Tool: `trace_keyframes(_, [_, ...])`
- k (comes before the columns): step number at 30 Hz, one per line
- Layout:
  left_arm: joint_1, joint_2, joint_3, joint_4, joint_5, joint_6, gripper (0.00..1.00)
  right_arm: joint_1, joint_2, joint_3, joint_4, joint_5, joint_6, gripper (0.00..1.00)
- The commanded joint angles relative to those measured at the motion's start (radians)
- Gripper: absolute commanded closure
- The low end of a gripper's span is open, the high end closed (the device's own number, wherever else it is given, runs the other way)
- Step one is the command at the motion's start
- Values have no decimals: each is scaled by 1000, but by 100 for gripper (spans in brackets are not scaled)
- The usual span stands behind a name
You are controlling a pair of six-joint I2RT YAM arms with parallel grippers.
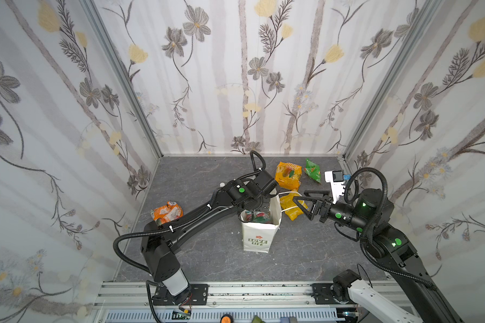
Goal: Take the snacks out of the paper bag
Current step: 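Grasp the FOX'S candy bag inside the paper bag with the left gripper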
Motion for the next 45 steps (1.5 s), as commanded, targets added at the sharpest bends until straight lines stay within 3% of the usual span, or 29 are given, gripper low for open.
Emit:
trace_keyframes(1, [-4,-10,-3,-23,-30,-4,100,4,5,-4,53,11,5,1])
trace_keyframes(4, [-6,6,-27,-12,-21,-15,100,9,8,-7,58,9,8,1])
trace_keyframes(7, [-11,38,-57,25,17,-27,53,11,9,-9,58,12,9,1])
trace_keyframes(8, [-14,56,-65,34,23,-33,43,14,8,-10,59,12,10,1])
trace_keyframes(10, [-24,98,-72,40,8,-44,32,15,7,-11,58,14,10,1])
trace_keyframes(20, [-25,238,-167,158,-78,-71,24,19,-7,-12,35,24,4,1])
trace_keyframes(24, [-15,270,-230,221,-62,-71,23,21,-8,-10,35,24,4,1])
trace_keyframes(27, [-8,290,-261,276,-41,-74,23,23,-7,-9,36,24,9,1])
trace_keyframes(45, [12,291,-321,337,37,-93,100,35,-3,-1,32,37,12,1])
